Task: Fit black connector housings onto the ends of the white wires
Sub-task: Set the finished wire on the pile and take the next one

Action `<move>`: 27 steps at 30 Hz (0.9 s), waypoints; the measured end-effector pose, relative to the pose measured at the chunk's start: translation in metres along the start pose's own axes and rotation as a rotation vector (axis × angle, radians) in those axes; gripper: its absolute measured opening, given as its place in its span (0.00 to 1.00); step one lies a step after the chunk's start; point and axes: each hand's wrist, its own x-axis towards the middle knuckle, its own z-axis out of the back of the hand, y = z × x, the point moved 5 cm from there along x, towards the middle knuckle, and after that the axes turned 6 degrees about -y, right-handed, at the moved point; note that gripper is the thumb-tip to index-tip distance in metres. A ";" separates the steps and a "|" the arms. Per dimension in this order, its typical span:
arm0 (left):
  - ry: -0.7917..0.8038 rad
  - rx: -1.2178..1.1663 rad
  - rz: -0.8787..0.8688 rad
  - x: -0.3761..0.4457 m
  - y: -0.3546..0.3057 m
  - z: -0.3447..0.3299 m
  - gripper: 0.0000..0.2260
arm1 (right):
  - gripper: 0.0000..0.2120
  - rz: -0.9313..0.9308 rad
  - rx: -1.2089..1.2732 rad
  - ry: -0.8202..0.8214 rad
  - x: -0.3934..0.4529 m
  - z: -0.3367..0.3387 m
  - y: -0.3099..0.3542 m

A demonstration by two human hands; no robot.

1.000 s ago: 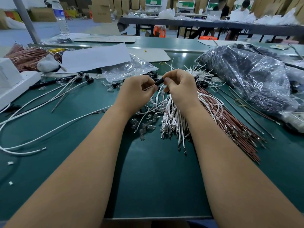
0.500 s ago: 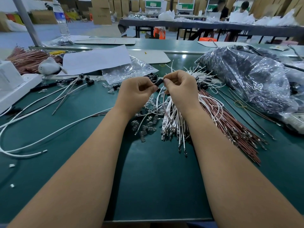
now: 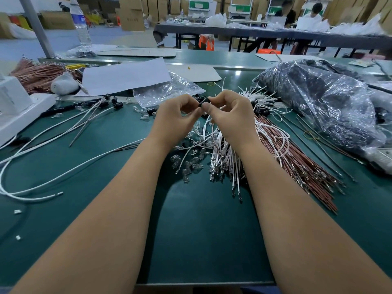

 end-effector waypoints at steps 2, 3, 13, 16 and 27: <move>0.001 -0.032 0.024 0.001 -0.001 0.001 0.03 | 0.07 0.002 -0.012 -0.002 0.001 0.000 -0.001; 0.005 -0.046 0.038 0.001 -0.001 0.001 0.03 | 0.07 0.004 -0.021 0.001 0.001 -0.001 -0.001; 0.105 -0.064 0.147 0.002 0.005 -0.001 0.09 | 0.06 0.002 -0.099 0.020 0.004 -0.005 -0.007; 0.062 -0.087 0.179 0.003 0.013 0.002 0.07 | 0.07 0.000 -0.167 0.068 0.003 -0.009 -0.007; 0.010 -0.493 0.252 0.007 0.019 0.008 0.07 | 0.05 0.106 -0.551 0.493 -0.012 -0.033 -0.002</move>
